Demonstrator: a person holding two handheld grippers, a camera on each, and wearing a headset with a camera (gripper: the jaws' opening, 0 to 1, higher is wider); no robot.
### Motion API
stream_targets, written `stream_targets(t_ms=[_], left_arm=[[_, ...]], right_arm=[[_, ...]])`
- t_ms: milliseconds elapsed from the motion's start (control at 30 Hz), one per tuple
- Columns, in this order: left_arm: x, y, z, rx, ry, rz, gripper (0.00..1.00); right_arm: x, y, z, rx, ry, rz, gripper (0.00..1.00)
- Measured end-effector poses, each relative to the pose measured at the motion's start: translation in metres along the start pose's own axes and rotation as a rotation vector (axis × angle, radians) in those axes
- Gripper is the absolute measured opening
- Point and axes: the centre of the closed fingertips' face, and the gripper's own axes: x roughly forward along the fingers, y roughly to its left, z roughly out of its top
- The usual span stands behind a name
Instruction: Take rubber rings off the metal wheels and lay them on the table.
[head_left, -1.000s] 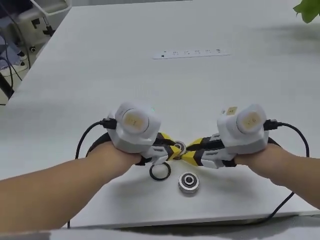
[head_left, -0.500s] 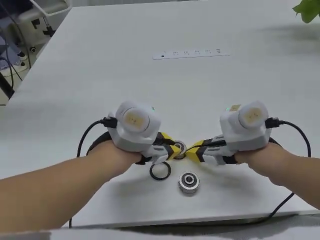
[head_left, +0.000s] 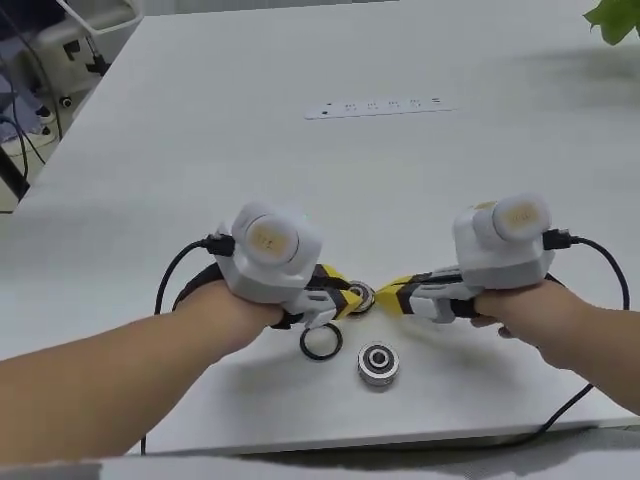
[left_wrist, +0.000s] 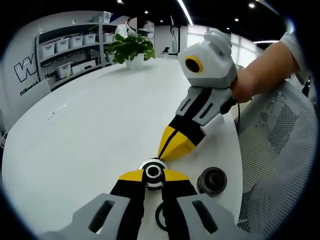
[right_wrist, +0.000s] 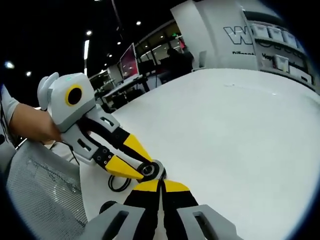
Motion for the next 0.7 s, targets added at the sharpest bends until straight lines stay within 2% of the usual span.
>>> stream_targets(t_ms=[233, 700], left_arm=[[0.0, -0.0001, 0.0001, 0.004, 0.004, 0.006, 0.07], [0.0, 0.0006, 0.0, 0.009, 0.007, 0.011, 0.07]], right_arm=[[0.0015, -0.0011, 0.0014, 0.034, -0.012, 0.0, 0.0], [0.0033, 0.0052, 0.0055, 0.008, -0.019, -0.002, 0.0]])
